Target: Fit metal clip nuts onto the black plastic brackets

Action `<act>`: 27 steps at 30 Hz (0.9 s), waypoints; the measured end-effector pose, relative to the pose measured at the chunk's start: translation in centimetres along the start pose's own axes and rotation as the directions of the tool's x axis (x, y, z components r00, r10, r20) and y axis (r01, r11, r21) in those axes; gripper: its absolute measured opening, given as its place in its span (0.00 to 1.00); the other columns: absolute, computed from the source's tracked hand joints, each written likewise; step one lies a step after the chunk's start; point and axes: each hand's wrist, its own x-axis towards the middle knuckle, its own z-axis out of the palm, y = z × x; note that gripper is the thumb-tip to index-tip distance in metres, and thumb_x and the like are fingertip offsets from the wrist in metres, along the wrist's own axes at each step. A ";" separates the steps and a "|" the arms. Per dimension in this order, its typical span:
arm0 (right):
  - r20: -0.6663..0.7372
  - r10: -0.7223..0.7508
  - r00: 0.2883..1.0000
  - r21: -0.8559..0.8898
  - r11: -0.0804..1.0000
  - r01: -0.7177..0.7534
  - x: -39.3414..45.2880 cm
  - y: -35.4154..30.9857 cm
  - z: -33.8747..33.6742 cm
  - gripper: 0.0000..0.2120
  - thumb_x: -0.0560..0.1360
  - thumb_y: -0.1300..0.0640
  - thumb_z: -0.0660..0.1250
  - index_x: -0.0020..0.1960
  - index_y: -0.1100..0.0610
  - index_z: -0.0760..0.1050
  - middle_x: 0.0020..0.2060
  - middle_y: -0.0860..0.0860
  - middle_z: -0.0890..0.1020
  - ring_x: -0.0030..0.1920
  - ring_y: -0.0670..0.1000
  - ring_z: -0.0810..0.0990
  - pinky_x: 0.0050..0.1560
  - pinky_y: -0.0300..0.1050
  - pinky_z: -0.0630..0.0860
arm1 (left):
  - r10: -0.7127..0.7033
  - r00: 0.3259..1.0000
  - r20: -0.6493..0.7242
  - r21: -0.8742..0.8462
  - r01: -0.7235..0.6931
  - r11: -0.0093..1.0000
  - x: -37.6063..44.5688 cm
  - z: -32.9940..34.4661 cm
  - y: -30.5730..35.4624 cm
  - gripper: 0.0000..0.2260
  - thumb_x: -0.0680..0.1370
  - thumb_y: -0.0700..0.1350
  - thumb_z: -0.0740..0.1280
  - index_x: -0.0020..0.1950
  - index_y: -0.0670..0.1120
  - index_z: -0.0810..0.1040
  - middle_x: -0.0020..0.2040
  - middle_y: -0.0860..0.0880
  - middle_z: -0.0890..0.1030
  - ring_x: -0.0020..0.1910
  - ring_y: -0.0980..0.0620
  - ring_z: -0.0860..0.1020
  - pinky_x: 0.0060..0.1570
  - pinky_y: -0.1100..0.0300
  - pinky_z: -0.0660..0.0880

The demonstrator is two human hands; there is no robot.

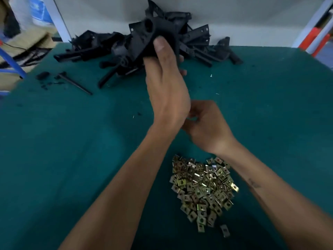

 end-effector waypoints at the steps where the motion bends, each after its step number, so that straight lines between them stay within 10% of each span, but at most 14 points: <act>1: 0.011 -0.005 1.000 0.026 1.000 0.005 -0.3 0.2 0.2 0.25 0.74 0.72 0.67 0.36 0.41 0.77 0.29 0.29 0.78 0.33 0.29 0.76 0.38 0.27 0.67 | 0.043 0.999 -0.004 0.046 -0.043 0.998 -0.4 0.2 -0.1 0.26 0.78 0.67 0.49 0.51 0.48 0.74 0.44 0.49 0.82 0.39 0.48 0.81 0.42 0.50 0.74; 5: 0.097 0.015 0.995 0.097 0.995 -0.024 -0.8 0.8 -0.1 0.31 0.77 0.73 0.65 0.32 0.37 0.80 0.25 0.33 0.77 0.28 0.32 0.75 0.36 0.25 0.68 | 0.305 0.952 -0.037 0.175 -0.294 0.940 -0.4 -0.1 -1.4 0.21 0.81 0.62 0.50 0.34 0.52 0.66 0.28 0.56 0.71 0.27 0.54 0.69 0.31 0.49 0.63; 8: 0.015 0.059 0.998 -0.002 0.998 -0.059 -1.1 2.5 -2.6 0.15 0.80 0.66 0.68 0.48 0.47 0.85 0.33 0.36 0.82 0.31 0.38 0.78 0.33 0.32 0.73 | 0.398 0.906 0.140 0.485 -0.414 0.770 0.3 -1.5 -2.7 0.25 0.81 0.68 0.42 0.33 0.53 0.59 0.25 0.54 0.64 0.26 0.49 0.65 0.30 0.54 0.56; 13: 0.146 0.169 0.975 -0.255 0.958 -0.128 -2.7 5.6 -4.2 0.14 0.72 0.57 0.78 0.57 0.50 0.84 0.49 0.45 0.79 0.46 0.43 0.75 0.47 0.34 0.69 | 0.275 0.888 0.369 0.821 -0.450 0.353 1.5 -4.9 -5.2 0.30 0.79 0.69 0.36 0.29 0.50 0.58 0.24 0.54 0.64 0.24 0.48 0.64 0.28 0.56 0.52; 19: 0.140 0.109 0.984 -0.275 0.959 -0.067 -2.0 6.8 -3.0 0.07 0.75 0.58 0.76 0.47 0.47 0.81 0.41 0.42 0.77 0.37 0.46 0.74 0.39 0.38 0.70 | 0.178 0.881 0.439 0.854 -0.471 0.220 1.9 -6.4 -7.9 0.30 0.81 0.69 0.48 0.28 0.49 0.63 0.24 0.52 0.66 0.24 0.46 0.67 0.28 0.58 0.59; 27: -0.179 0.289 0.941 0.515 0.842 -0.161 1.8 7.7 -2.7 0.05 0.77 0.68 0.69 0.48 0.60 0.80 0.40 0.55 0.85 0.40 0.51 0.82 0.40 0.40 0.77 | 0.178 0.839 0.513 0.802 -0.543 0.249 2.6 -7.5 -9.3 0.24 0.81 0.67 0.52 0.37 0.51 0.67 0.34 0.50 0.77 0.30 0.43 0.75 0.29 0.55 0.68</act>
